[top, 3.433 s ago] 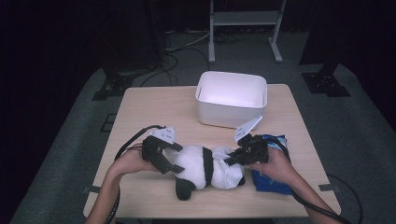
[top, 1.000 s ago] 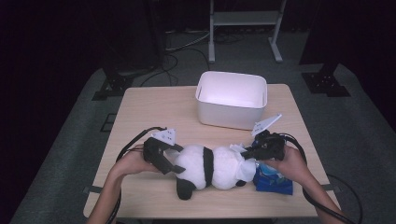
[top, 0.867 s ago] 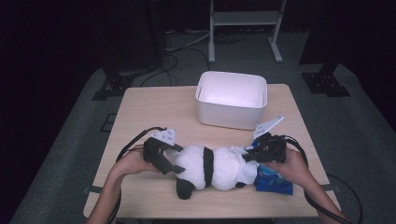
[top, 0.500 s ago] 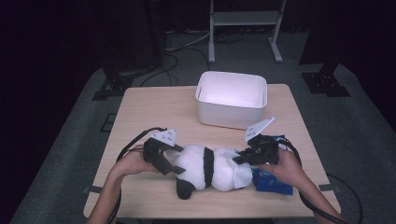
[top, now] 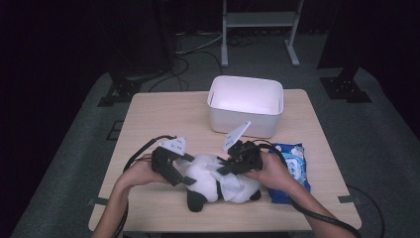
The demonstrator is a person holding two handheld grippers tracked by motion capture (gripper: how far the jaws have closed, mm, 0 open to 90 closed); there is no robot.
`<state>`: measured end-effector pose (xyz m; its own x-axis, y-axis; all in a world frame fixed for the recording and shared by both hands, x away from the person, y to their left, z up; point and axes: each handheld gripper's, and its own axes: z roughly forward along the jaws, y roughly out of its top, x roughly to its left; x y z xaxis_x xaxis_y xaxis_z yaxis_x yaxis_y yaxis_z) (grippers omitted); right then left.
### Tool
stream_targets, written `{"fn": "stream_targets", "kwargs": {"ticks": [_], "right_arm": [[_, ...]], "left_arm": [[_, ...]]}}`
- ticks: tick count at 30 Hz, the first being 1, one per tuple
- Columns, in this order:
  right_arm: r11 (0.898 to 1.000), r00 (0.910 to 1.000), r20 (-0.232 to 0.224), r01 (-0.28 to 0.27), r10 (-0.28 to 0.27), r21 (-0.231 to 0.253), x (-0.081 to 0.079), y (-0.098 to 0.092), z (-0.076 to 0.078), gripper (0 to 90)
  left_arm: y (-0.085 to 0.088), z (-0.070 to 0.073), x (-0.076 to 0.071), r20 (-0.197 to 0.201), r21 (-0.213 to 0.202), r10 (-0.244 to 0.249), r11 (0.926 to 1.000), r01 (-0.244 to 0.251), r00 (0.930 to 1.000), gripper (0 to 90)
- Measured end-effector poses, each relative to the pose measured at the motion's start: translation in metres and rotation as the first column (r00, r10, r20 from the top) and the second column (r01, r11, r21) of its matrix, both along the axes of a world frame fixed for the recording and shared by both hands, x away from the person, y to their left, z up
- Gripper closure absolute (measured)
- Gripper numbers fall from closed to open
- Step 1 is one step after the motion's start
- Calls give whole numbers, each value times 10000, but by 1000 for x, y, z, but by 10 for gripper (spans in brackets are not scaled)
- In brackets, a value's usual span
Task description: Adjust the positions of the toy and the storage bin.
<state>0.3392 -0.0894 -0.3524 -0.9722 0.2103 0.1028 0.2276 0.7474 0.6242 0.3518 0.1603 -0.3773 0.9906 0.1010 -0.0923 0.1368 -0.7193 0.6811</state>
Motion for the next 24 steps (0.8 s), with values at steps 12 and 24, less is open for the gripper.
{"fn": "stream_targets", "kwargs": {"ticks": [12,24], "right_arm": [[9969,9974,0,-721,721,323,3,38,3,792],[9990,9990,-63,435,-435,56,15,-7,0,785]], "left_arm": [[1,-1,-1,32,13,-51,10000,51,10000,189],[0,-1,-1,5,1,31,10000,-31,10000,189]]}}
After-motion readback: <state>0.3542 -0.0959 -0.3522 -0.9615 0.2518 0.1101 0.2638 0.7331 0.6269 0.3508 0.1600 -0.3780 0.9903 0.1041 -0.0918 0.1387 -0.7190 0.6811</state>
